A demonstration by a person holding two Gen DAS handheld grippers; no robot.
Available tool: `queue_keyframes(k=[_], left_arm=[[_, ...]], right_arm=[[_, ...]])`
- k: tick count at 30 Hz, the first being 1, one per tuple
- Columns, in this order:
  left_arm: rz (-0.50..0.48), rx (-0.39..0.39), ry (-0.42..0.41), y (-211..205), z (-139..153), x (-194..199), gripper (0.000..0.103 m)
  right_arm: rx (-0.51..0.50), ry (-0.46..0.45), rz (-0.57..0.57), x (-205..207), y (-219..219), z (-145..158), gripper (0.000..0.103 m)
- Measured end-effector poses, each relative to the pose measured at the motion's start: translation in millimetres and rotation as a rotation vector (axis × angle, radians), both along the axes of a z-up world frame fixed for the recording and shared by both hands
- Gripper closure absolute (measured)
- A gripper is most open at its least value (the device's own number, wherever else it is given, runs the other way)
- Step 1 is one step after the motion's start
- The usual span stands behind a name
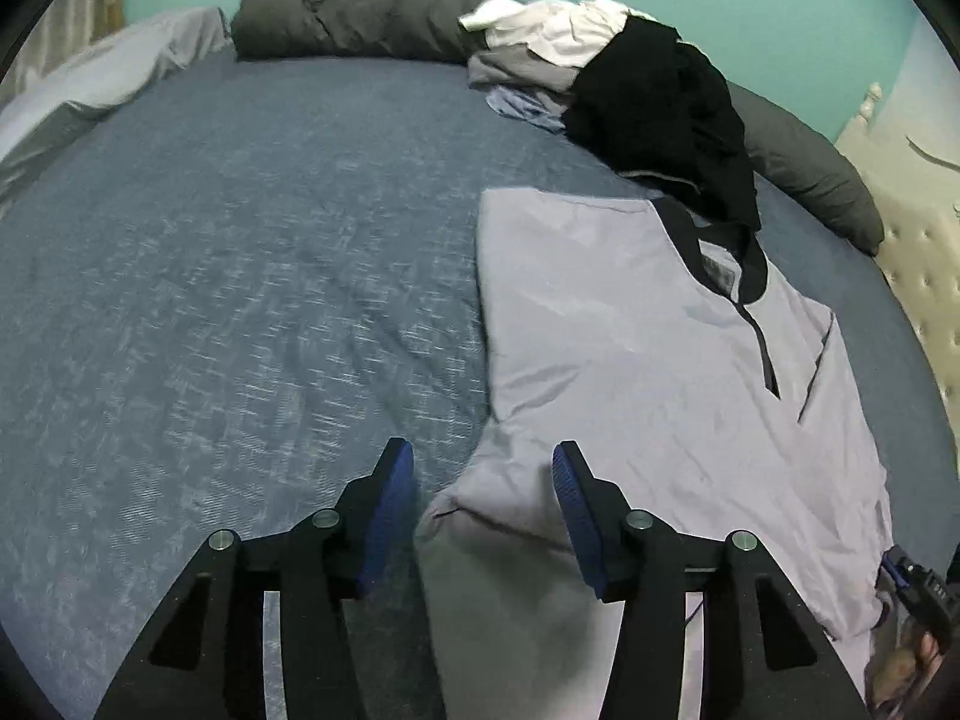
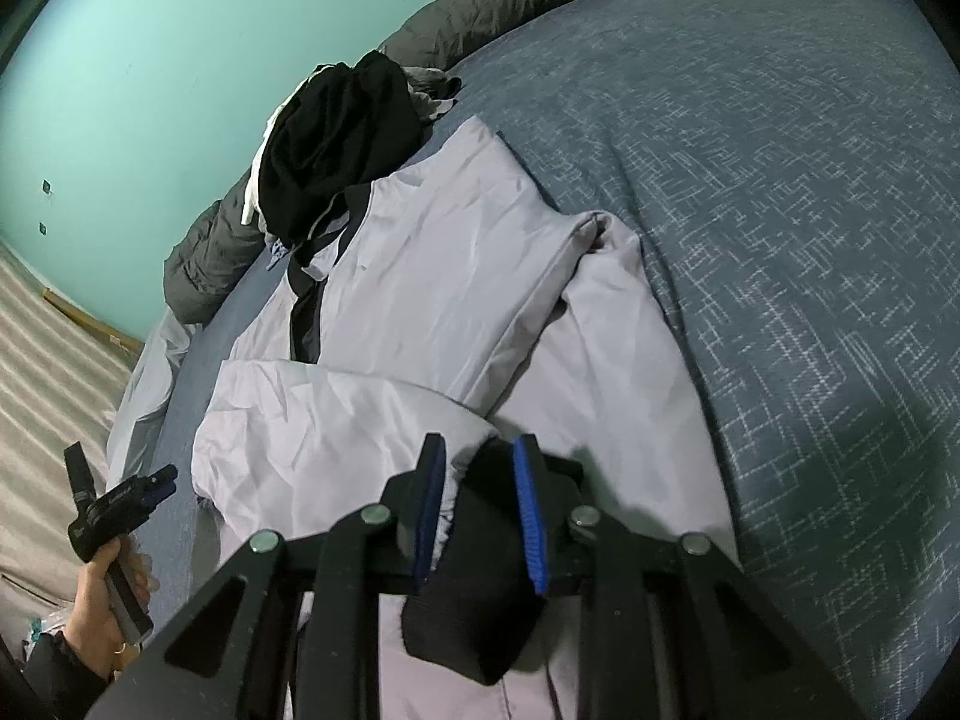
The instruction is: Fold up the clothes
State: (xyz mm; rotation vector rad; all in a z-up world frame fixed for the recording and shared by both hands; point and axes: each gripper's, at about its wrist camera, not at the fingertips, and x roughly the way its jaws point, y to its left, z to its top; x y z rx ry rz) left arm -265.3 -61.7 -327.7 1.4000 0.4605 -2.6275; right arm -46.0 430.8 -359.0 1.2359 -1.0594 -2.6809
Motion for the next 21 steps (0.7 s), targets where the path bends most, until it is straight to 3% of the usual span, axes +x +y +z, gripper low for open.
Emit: queue_keyframes(k=[5,6,7,9,17,21], left_arm=[[-0.024,0.003,-0.092,2,-27,-7,0.054],[-0.032,-0.004,-0.107,2,-33,-8,0.072],[-0.040,-0.021,-0.123,3,-39,-9,0.081],[-0.046,-0.052,-0.130,4,-45,-6,0.085],[-0.031,-0.124,-0.087,10,-28,6,0.080],[-0.025,-0.141,-0.101,4,-31,2,0.078]], right_arm=[[-0.003,-0.002,0.005,-1,-1,-1,0.080],[-0.002,-0.003,0.008,-2,-1,-1,0.080],[-0.001,-0.002,0.011,-2,-1,-1,0.080],[0.000,-0.002,0.016,-3,-1,-1,0.080],[-0.003,0.013,0.001,-2,3,1,0.080],[-0.034,0.100,-0.016,4,5,13,0.080]])
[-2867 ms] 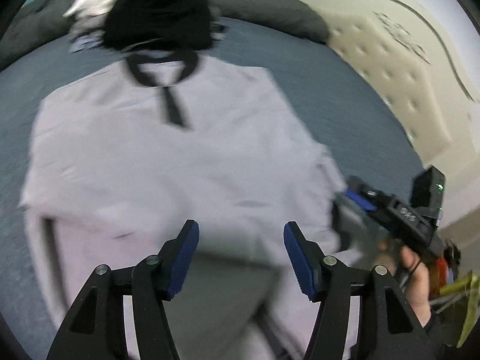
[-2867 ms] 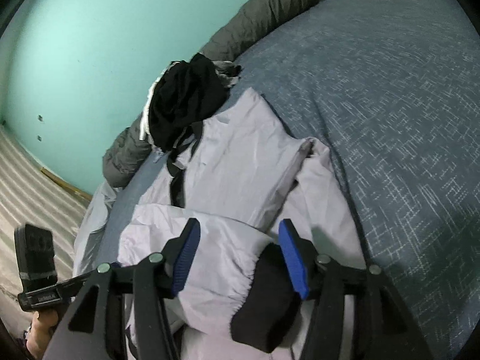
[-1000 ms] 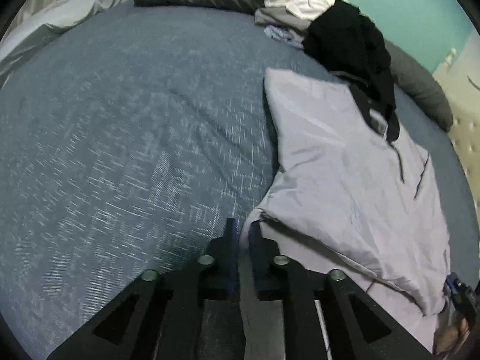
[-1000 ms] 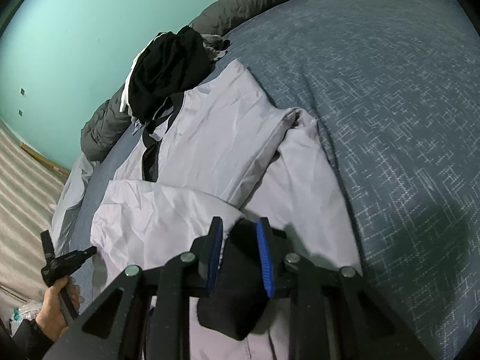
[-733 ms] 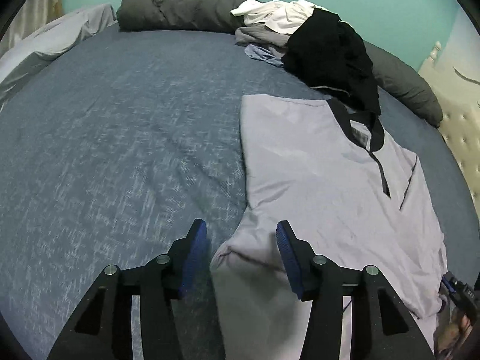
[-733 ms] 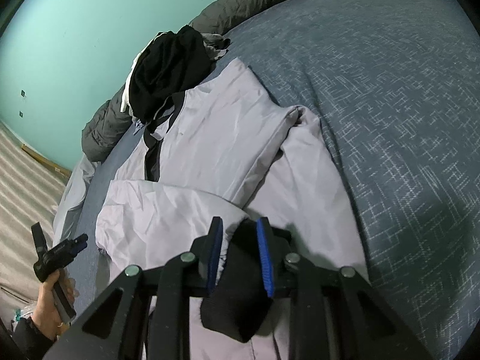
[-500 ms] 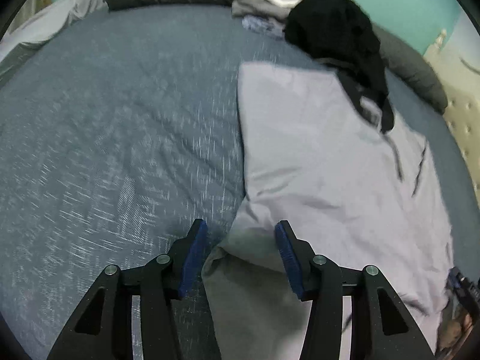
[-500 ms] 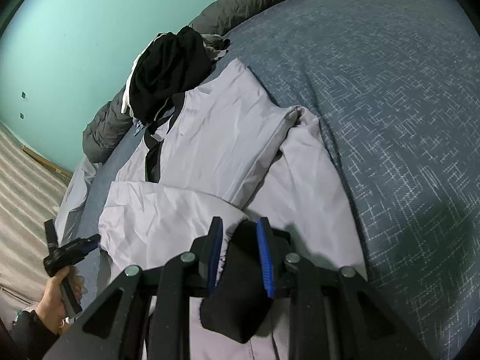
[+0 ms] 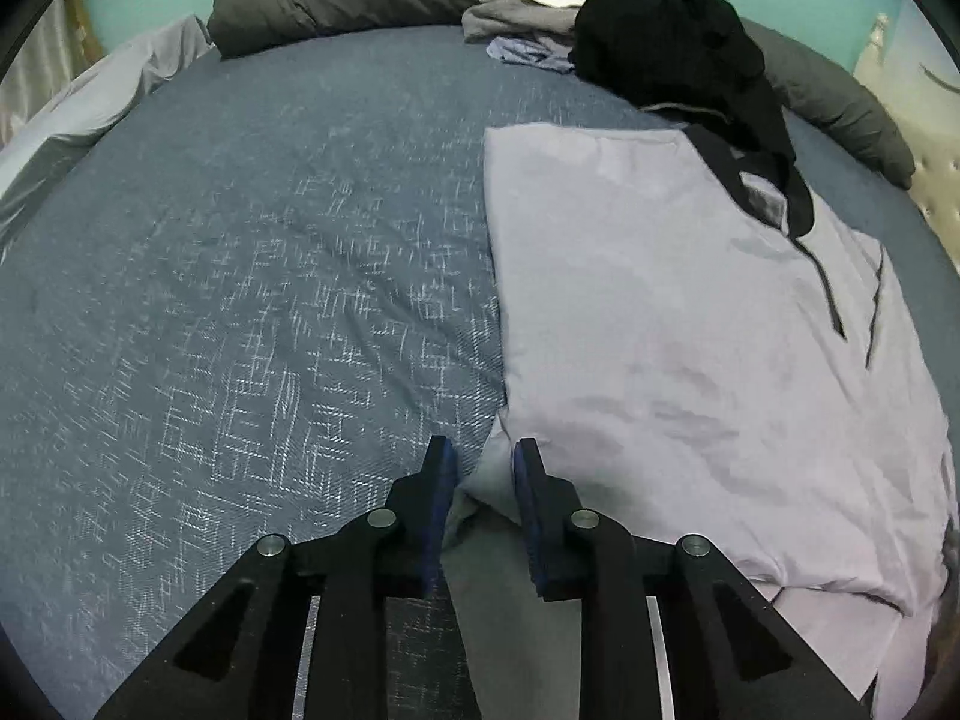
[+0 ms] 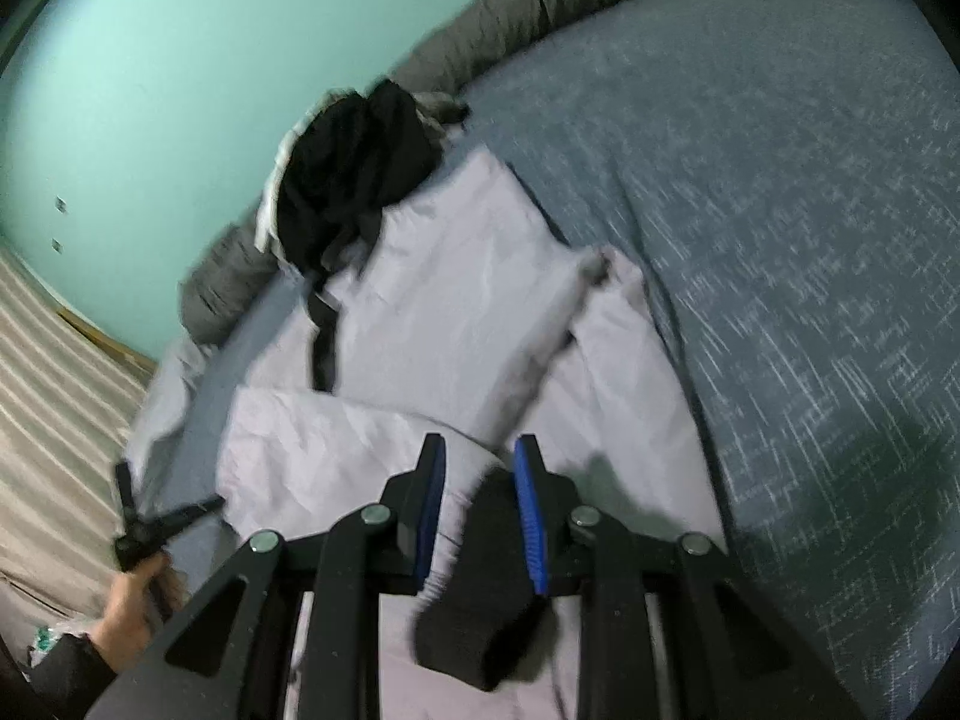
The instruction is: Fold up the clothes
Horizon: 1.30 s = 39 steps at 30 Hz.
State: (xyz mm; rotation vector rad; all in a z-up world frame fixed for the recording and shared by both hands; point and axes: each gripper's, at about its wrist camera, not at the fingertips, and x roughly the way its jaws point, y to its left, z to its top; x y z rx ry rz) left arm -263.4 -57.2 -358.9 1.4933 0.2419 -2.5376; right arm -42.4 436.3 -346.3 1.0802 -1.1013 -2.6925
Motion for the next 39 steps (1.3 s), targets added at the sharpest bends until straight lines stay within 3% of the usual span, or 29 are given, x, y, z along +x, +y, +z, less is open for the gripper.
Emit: queue_keyframes(k=[4,10,15,22,26,31,39], left_arm=[[0.000,0.016,-0.041,-2,-14,3,0.077],[0.037,0.026,0.041,-7,6,18,0.077],[0.042,0.015,0.099,-12,25,27,0.077],[-0.014,0.013,0.086,-2,25,28,0.076],[-0.032,-0.021,0.018,15,9,26,0.077],[-0.026,-0.026,0.004,12,-3,32,0.077],[-0.013,0.003,0.029,5,26,68,0.076]], right_arm=[[0.016,0.007,0.050,-5,-13,4,0.080],[0.027,-0.176,0.102,-21,-23,-28,0.080],[0.071,-0.215,0.071,-18,-19,-29,0.083],[0.084,-0.094,0.070,-10,-25,-5,0.083],[0.104,-0.148,0.126,-18,-38,-16,0.083],[0.094,-0.217,0.124,-22,-34,-30,0.084],[0.060,-0.216,0.073,-20,-27,-29,0.085]])
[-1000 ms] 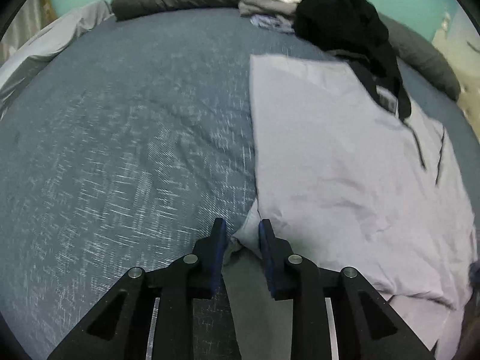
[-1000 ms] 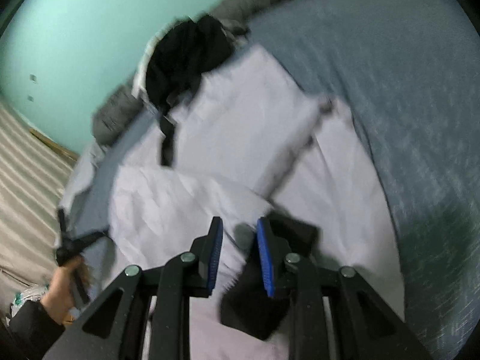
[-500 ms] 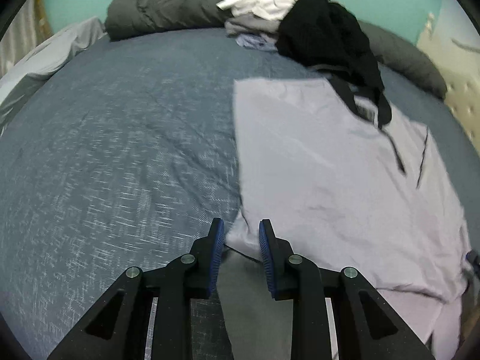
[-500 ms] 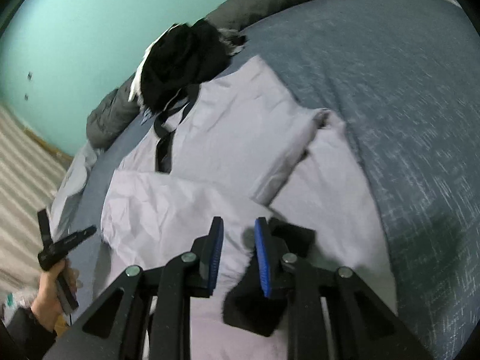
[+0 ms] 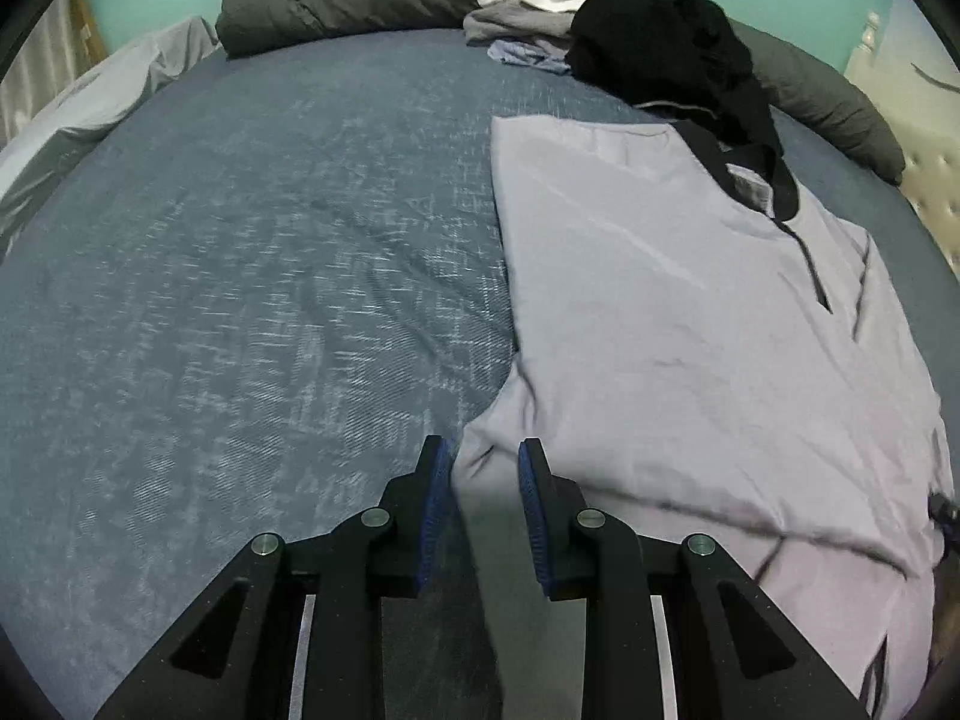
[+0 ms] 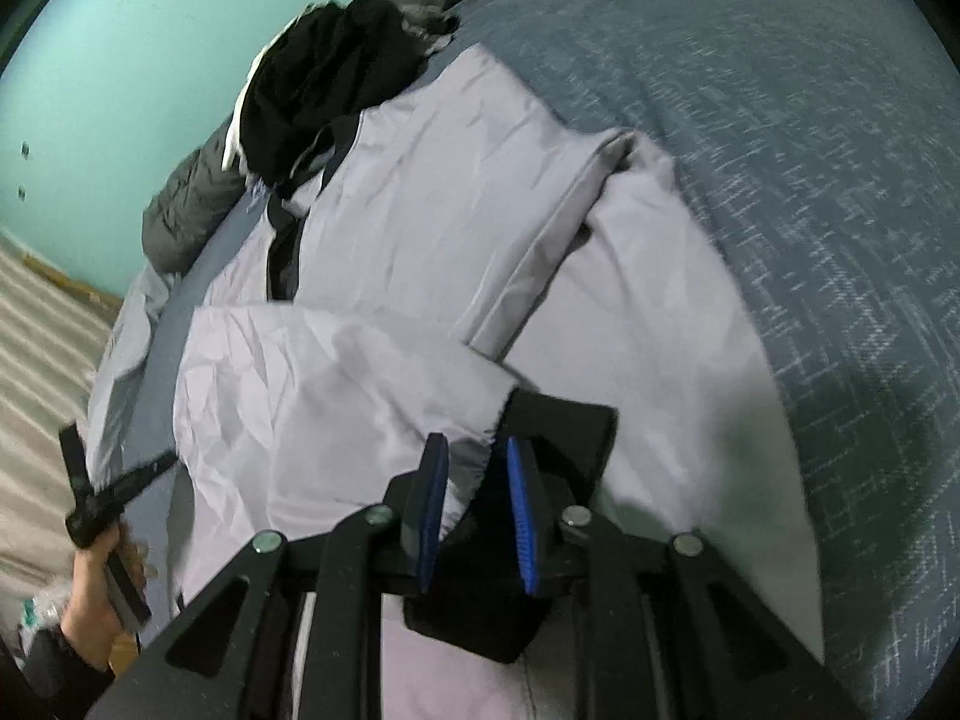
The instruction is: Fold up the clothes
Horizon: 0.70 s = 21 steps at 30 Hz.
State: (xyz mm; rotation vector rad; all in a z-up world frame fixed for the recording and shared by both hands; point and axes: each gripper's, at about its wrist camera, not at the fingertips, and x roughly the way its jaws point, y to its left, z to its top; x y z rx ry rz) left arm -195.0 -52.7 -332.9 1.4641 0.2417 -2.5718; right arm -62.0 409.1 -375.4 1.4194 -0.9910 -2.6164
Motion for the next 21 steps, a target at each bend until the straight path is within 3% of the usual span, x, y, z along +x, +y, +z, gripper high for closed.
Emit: queue_keyframes(k=[7,11,17,21], left_arm=[[-0.050,0.095,-0.033,-4,25,44,0.062],[-0.118,0.161,-0.055,3,38,81,0.050],[-0.148,0.273,-0.109,6,32,127,0.048],[-0.164,0.315,-0.125,9,24,157,0.047]], right_arm=[[0.008,0.048,-0.053,20,10,30,0.081],[0.004,0.050,-0.005,35,7,49,0.074],[0.041,-0.018,0.092,70,8,70,0.065],[0.079,-0.095,0.175,105,8,74,0.052]])
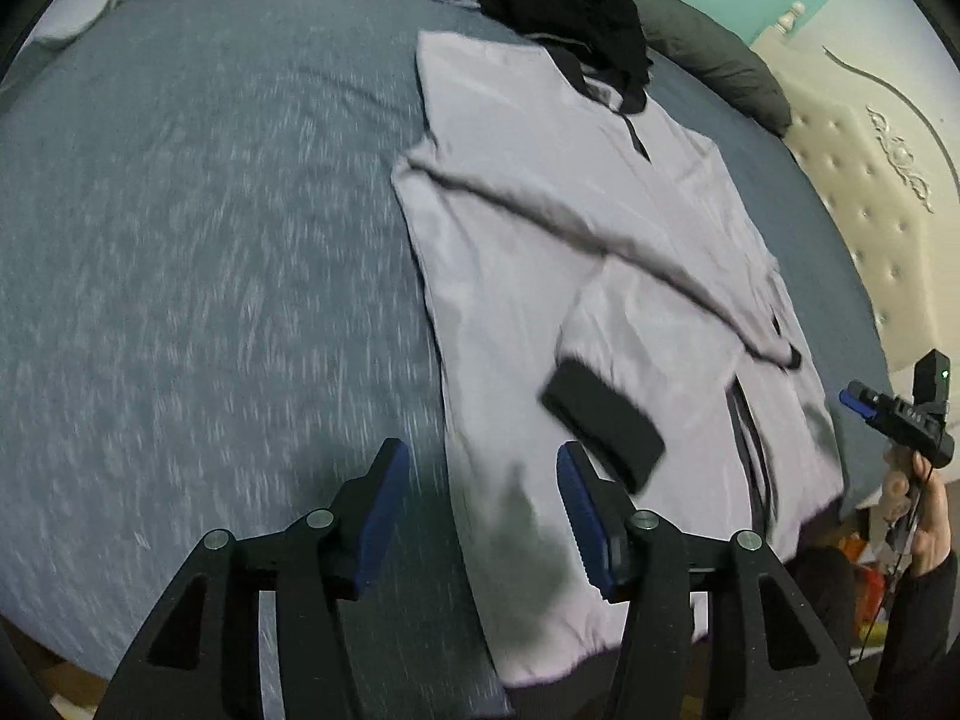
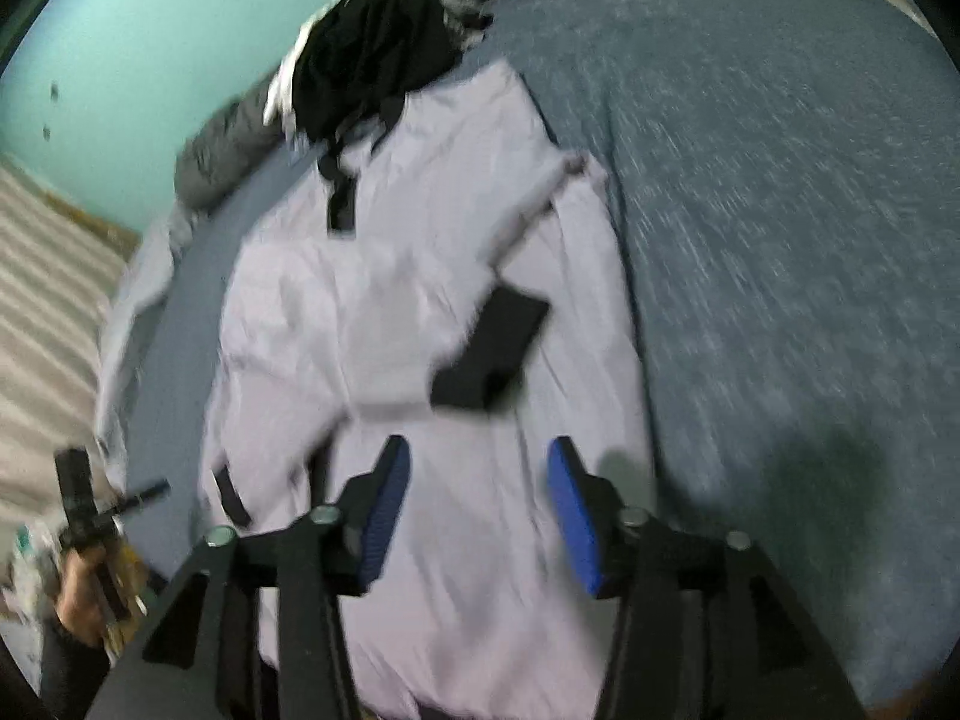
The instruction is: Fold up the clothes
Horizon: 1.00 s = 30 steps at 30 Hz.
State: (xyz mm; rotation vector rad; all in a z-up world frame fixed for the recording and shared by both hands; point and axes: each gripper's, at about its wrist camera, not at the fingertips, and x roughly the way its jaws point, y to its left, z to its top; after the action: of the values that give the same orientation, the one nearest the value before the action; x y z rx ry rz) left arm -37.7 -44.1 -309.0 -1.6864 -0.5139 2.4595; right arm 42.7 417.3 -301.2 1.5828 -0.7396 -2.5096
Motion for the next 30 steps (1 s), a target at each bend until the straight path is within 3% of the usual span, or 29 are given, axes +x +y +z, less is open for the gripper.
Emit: queue_keyframes(k=[5,10,18,30], left_arm=[[-0.005,0.040,-0.039,2,-15,25,0.047],[-0.027,0.087,-0.070,7,-28,45,0.047],[-0.043,0.098,-0.101,14,-38,67,0.047],[-0.059,0.171,-0.133,29,-56,79,0.047]], right_arm=[[0.034,-0.083,0.036,41,3,-9,0.052],[-0.048,-0.119,-0.009,70,15,-24,0.052],[-0.072,-0.157,0.011,77,-3,-38,0.051],[-0.020,-0.182,0.052,73,-19,-46,0.051]])
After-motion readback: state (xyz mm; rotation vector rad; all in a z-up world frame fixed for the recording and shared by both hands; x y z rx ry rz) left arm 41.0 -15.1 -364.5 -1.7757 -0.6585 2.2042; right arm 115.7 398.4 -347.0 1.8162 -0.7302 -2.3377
